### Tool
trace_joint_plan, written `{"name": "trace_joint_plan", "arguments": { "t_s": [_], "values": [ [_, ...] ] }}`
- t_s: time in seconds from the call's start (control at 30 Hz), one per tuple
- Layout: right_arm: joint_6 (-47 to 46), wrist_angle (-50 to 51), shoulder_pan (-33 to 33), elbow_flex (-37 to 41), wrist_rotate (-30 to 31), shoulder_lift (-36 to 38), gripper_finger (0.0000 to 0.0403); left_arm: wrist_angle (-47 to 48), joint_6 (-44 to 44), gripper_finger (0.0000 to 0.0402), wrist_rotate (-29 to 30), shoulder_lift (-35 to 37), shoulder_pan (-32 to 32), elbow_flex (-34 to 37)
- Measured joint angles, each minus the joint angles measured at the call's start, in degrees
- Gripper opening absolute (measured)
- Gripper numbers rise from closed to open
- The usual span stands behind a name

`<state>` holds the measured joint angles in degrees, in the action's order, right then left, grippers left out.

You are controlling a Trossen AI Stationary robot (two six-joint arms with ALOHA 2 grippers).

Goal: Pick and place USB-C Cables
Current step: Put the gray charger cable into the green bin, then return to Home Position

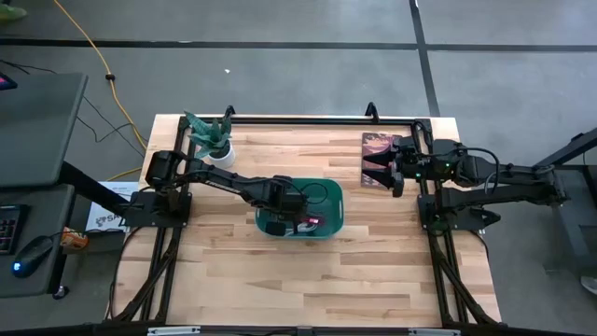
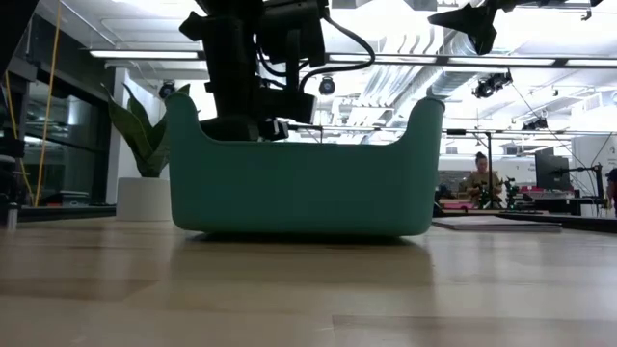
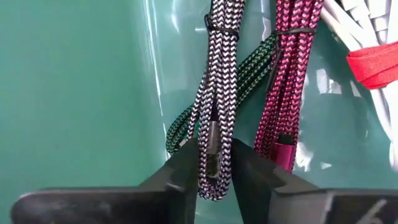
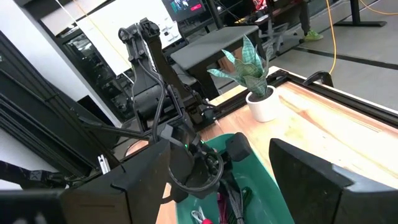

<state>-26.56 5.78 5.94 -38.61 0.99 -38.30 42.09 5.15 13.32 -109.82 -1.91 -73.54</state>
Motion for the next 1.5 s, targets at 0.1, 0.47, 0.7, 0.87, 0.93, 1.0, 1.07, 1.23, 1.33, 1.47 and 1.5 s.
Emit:
{"name": "trace_joint_plan", "arguments": {
  "t_s": [0.1,0.47,0.7,0.87,0.93,1.0,1.07,1.23,1.33,1.47,1.5],
  "values": [
    [0.00,0.00,0.01,0.00,0.00,0.00,0.0265,-0.01,0.00,0.0090,0.00,0.00,0.00,0.00],
    [0.00,0.00,0.00,0.00,-0.02,0.00,0.0265,0.00,-0.25,0.0167,-0.09,0.21,0.00,0.06],
    [0.00,0.00,0.01,0.00,-0.02,0.00,0.0265,0.18,-0.44,0.0193,-0.83,1.18,-0.04,-0.07],
    [0.00,-0.02,-0.01,0.00,-0.04,0.02,0.0265,2.48,0.68,0.0197,-0.71,1.18,-0.07,-2.90],
    [0.00,-0.02,0.00,0.00,-0.04,0.02,0.0265,4.65,1.99,0.0197,-0.62,1.18,-0.10,-5.05],
    [0.00,-0.02,0.02,0.00,-0.04,0.02,0.0265,6.53,3.21,0.0197,-0.34,1.21,-0.21,-7.84],
    [0.00,-0.02,0.00,0.00,-0.04,0.02,0.0265,8.89,3.50,0.0197,-0.24,1.22,-0.41,-10.84],
    [0.00,-0.02,-0.01,0.00,-0.04,0.02,0.0265,14.23,3.58,0.0197,-0.86,2.11,-2.02,-19.63],
    [0.00,0.00,-0.01,0.00,-0.04,0.00,0.0265,13.38,3.45,0.0197,-4.10,4.75,-3.64,-22.94],
    [0.00,0.19,-0.01,0.00,-0.06,0.02,0.0265,8.49,0.72,0.0197,-8.72,10.70,-6.42,-23.58],
    [0.00,0.21,0.00,0.00,-0.07,0.02,0.0265,7.11,-0.35,0.0197,-9.57,12.40,-7.09,-23.58]
  ]
}}
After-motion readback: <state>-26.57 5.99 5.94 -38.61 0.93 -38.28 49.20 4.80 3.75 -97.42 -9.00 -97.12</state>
